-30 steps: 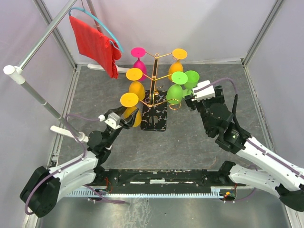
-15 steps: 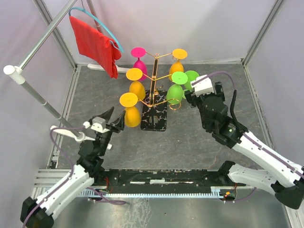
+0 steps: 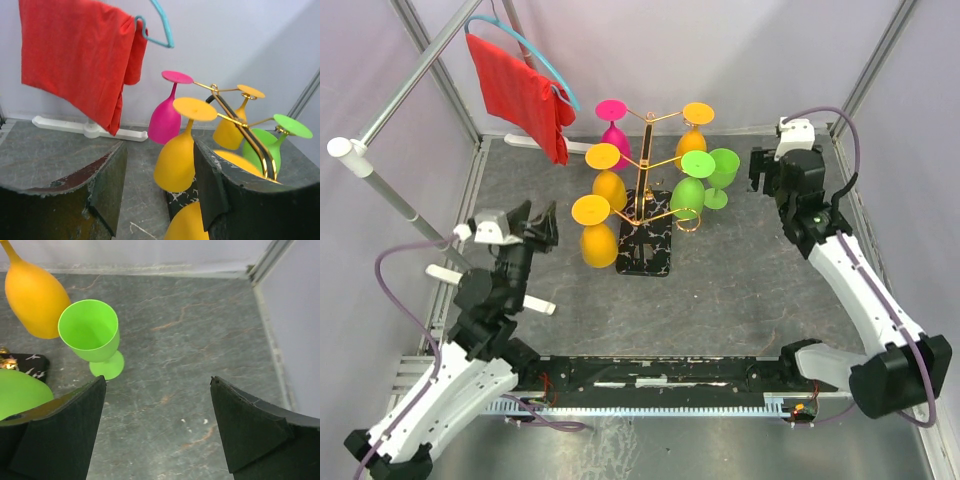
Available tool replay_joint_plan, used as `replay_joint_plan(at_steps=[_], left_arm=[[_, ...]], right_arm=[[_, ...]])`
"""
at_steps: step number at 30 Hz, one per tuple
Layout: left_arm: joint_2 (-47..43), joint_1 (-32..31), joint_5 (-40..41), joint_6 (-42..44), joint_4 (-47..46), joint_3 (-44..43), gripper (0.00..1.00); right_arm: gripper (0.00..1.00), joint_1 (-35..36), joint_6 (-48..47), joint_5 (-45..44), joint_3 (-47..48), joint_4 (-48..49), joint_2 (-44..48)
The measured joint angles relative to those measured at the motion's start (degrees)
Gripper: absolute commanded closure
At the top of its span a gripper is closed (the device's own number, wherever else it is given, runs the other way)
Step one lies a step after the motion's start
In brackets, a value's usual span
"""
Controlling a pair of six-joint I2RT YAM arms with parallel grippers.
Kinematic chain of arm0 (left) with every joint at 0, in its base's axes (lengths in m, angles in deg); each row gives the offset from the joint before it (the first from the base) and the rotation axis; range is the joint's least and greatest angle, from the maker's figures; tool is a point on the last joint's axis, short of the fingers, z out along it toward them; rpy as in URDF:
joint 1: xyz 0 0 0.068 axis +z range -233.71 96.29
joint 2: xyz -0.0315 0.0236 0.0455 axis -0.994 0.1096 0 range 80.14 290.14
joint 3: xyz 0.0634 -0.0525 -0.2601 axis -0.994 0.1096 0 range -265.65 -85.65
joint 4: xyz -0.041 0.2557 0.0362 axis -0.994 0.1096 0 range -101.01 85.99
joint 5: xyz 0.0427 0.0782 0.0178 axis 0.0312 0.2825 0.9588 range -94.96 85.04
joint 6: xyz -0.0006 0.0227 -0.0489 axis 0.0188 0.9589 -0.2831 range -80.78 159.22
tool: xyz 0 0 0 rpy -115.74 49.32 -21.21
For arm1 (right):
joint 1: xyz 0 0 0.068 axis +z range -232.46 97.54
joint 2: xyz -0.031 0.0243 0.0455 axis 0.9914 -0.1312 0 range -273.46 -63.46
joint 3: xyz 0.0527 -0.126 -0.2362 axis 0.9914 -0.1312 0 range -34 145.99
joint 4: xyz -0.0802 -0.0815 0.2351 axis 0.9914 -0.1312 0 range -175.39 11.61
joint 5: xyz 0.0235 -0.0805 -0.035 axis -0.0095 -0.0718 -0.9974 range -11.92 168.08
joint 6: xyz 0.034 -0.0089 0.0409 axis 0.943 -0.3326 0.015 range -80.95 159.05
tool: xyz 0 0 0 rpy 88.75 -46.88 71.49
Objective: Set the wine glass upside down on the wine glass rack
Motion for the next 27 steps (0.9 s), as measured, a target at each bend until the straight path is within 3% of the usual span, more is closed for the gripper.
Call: replay_joint_plan(at_steps=[6,14,27], left_arm=[[13.8,0.0,-3.4,1.9,2.6,-14.4,0.39],[26.4,0.0,-10.7,5.2,2.2,-25.0,0.38],[33.9,-0.3,-17.4,8.5,-0.5,-28.0,0.37]], right_arm=[[0.13,-5.5,6.6,10.4,1.4,2.1,-5.7],[0.22,-6.2,14.5,15.9,3.3,10.5,-14.6],[0.28,-6.2,19.4,13.0,8.8,11.6,-26.8]])
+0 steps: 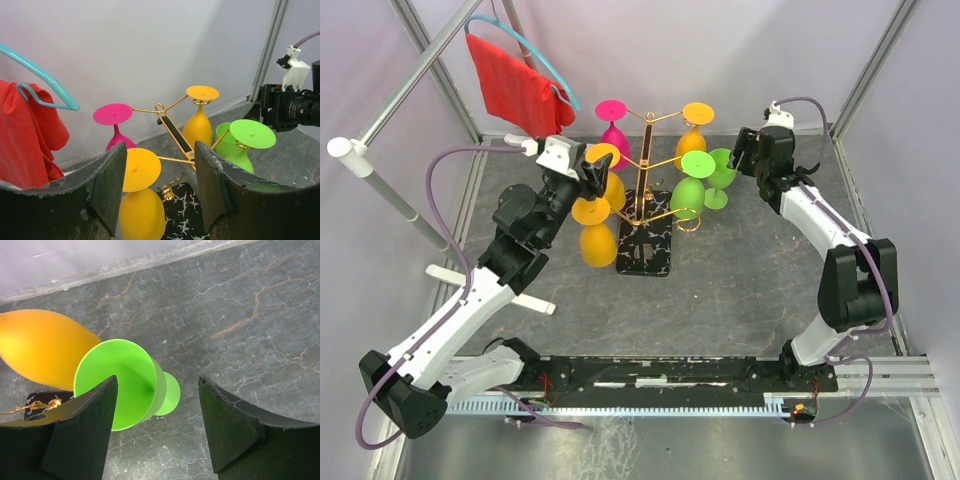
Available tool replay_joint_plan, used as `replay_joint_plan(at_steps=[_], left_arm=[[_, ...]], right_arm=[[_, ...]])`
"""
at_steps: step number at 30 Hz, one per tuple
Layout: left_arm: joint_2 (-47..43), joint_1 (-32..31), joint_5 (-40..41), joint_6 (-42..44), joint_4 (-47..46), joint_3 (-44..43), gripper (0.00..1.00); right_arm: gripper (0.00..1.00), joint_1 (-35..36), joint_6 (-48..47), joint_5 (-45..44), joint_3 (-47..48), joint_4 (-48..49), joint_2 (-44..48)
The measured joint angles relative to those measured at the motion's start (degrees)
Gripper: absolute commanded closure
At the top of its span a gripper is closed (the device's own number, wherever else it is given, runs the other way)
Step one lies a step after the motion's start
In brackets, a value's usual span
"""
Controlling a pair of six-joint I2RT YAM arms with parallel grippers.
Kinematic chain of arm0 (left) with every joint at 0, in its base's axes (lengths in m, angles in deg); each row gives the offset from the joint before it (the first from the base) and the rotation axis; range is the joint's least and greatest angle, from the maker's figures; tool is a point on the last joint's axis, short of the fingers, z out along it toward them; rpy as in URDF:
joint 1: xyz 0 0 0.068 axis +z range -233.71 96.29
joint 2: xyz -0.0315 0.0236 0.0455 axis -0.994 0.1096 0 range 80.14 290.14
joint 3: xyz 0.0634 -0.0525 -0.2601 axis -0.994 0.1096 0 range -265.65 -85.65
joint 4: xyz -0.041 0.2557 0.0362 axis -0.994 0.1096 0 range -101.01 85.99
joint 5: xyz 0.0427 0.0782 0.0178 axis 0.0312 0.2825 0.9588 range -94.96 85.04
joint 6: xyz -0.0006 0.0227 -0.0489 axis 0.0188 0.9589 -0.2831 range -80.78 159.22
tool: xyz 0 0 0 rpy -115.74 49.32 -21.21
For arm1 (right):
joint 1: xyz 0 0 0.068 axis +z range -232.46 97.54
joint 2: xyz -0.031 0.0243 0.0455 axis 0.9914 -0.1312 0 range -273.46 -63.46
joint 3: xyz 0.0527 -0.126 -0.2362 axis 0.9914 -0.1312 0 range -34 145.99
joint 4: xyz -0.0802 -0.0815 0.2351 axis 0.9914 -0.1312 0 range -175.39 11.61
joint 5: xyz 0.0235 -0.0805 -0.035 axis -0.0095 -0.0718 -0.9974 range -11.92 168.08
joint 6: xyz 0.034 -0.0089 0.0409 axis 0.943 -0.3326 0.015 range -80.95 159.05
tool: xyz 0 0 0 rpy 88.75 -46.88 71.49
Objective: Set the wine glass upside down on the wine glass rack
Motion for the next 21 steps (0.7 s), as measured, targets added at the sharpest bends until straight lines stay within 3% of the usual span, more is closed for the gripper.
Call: replay_joint_plan(at_steps=[8,13,21], left_arm=[[3.7,0.0,-2.1,1.2,-1.8,-0.1,0.37],[5.8,-0.6,-3.3,1.2,-1.8,-0.8,0.37],[6.0,-1.4,-3.6,1.2,-2.5,-1.4,0.37]], right_arm=[[0.38,0.5,0.6,-1.5,1.1,-0.1,-6.0],[0.64,1.1,-0.4,-2.4,2.1,-0.3,-7.4],[0.99,1.4,-3.2,-3.8,2.7,-1.3,-7.1]])
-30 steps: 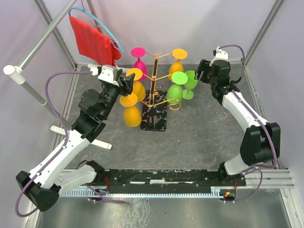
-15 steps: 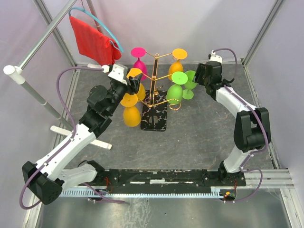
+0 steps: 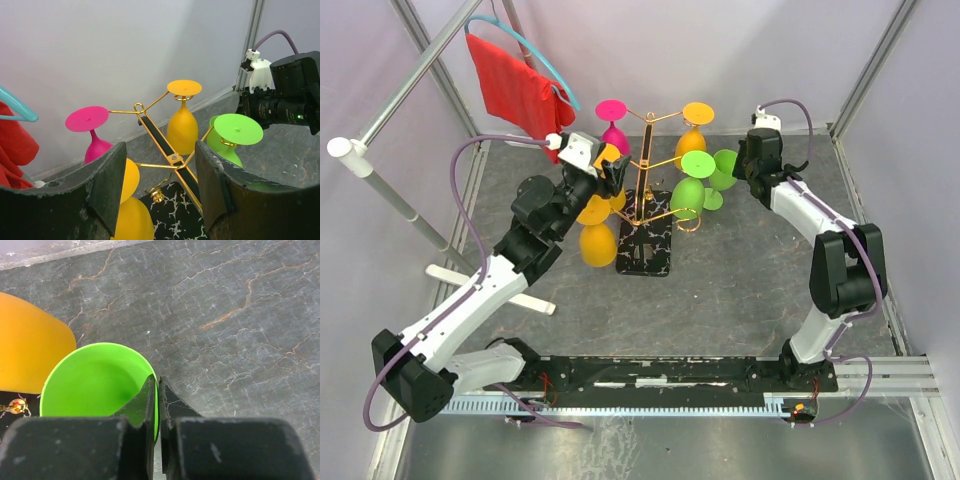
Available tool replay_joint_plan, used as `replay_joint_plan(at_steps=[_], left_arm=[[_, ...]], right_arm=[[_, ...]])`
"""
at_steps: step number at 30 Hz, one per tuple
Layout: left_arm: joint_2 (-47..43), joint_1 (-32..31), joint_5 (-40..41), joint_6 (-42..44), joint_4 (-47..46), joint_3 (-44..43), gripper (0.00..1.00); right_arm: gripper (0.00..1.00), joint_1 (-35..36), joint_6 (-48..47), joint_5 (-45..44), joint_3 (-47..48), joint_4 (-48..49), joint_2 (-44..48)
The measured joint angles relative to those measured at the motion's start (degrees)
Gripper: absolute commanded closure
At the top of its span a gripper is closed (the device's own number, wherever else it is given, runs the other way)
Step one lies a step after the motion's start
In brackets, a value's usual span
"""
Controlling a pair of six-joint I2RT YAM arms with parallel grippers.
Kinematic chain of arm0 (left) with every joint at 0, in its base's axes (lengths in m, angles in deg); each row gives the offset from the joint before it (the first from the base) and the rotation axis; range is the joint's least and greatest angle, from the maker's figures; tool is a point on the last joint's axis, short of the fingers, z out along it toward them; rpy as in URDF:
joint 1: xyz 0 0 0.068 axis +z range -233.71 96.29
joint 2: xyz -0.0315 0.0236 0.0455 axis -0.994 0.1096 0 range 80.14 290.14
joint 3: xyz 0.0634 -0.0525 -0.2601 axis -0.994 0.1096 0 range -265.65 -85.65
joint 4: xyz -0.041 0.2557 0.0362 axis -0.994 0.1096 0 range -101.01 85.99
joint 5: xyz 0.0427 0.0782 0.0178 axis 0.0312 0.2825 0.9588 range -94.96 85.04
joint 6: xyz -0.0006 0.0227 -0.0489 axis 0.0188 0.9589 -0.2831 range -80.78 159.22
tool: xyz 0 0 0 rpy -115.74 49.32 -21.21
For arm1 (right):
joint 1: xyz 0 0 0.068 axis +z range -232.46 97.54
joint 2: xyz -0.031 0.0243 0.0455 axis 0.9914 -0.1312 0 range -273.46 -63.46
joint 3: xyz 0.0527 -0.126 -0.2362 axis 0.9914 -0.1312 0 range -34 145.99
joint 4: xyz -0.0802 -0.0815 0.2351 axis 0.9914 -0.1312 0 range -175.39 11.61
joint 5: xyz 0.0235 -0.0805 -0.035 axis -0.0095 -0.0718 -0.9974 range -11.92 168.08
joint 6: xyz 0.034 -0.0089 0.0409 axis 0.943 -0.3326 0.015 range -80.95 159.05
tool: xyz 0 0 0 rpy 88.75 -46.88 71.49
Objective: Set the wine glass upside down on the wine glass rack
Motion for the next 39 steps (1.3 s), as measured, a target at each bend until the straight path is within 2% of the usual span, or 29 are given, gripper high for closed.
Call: replay_joint_plan(at_steps=[5,10,18,21,24,28,33,39], left_arm=[[1.0,-1.5,0.1,0.0,0.3,-1.0,0.36],[3.5,-4.2,2.4,-0.9,4.5,-6.3,0.29],[7.6,-5.0,4.1,-7.2,10.7,-17.1,0.28],[9.0,-5.0,3.9,-10.3,11.5,-19.1,0.28],[10.2,-5.0,3.6,-14.9,11.2,-19.5,0.22],[12.2,-5.0,2.6,-22.1,9.4,-19.9,0.21],[15.0,-5.0,1.6,-29.7,6.1,-21.6,0.21],[15.8,-5.0,1.0,-42.2,-2.7,-20.2,0.21]], right_arm=[[0.99,0.0,-1.3,-0.6,0.0,-2.4,1.8],[1.0,0.0,-3.4,-2.1,-0.6,-4.0,7.0],[1.0,0.1,-12.6,-9.2,-3.9,-5.4,24.9],[0.99,0.1,-14.6,-8.6,-7.2,-1.6,33.1],[0.99,0.1,-15.9,-6.2,-11.3,4.9,40.5],[0.99,0.5,-17.3,-0.6,-17.8,18.2,46.7],[0.99,2.0,-17.5,7.2,-23.2,32.8,47.4],[0.99,6.0,-17.2,12.4,-23.9,43.3,46.0]])
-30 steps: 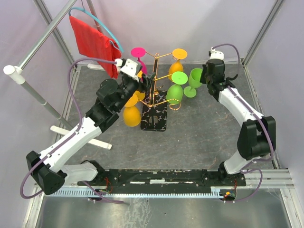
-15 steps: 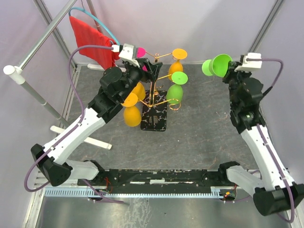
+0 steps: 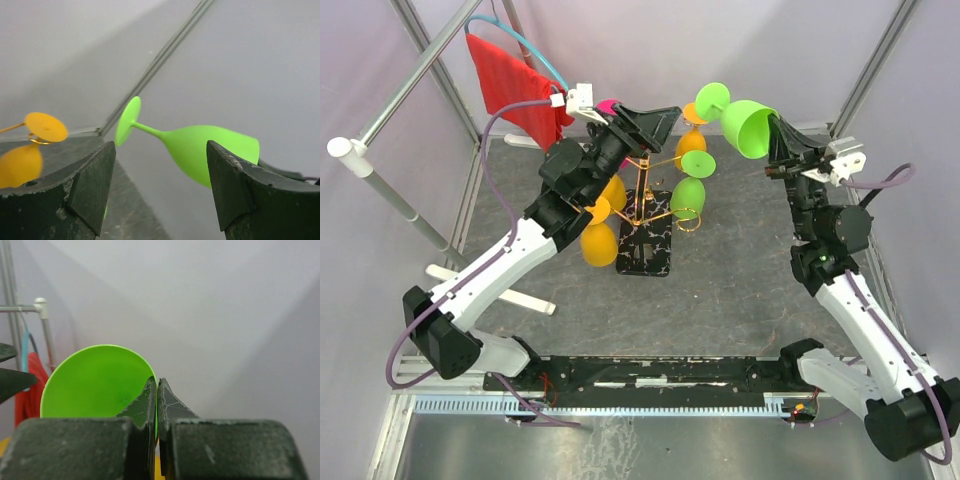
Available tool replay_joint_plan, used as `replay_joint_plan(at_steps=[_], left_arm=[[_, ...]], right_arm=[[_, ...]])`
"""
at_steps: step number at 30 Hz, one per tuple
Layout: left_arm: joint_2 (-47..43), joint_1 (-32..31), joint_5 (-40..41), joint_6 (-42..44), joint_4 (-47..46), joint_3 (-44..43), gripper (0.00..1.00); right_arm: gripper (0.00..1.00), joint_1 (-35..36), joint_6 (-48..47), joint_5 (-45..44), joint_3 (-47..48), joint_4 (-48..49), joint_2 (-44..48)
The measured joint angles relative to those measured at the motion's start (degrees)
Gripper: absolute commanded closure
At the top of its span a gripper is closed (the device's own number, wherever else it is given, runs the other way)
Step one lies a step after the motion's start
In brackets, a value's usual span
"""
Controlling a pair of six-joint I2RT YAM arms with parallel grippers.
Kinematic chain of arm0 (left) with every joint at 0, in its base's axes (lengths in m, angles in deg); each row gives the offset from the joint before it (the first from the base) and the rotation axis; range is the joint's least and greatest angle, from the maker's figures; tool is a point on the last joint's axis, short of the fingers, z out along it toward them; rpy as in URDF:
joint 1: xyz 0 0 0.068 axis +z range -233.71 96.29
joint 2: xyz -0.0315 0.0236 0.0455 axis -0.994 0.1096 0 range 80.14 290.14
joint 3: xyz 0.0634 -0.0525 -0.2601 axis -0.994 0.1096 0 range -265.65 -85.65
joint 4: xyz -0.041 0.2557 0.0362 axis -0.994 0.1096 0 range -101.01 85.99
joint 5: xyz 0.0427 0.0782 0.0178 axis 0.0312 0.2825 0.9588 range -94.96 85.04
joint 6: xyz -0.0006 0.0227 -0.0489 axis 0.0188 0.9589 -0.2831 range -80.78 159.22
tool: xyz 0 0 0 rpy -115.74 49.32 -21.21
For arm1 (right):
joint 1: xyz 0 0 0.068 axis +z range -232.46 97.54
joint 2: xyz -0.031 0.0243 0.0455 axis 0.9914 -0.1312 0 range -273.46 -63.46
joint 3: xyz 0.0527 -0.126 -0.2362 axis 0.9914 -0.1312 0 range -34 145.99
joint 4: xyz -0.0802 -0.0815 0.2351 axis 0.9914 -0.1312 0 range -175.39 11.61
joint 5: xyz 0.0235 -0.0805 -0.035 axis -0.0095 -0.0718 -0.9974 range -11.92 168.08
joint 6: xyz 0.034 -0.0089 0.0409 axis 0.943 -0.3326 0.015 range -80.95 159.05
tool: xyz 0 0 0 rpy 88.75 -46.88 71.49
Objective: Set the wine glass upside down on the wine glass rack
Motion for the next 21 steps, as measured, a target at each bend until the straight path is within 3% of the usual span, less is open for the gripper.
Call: replay_joint_plan(at_steps=[10,21], left_arm=[[0.2,-0.2,0.1,-26.1,-14.5,7.6,0.21],[1.5,-0.6,0.0,-38.5,-18.1,11.3,0.23]], right_arm=[[1.0,11.9,-9.4,0.8,0.1,8.5,-4.3],[0.99,18.1,-19.8,0.7,0.0,13.8,-7.6]])
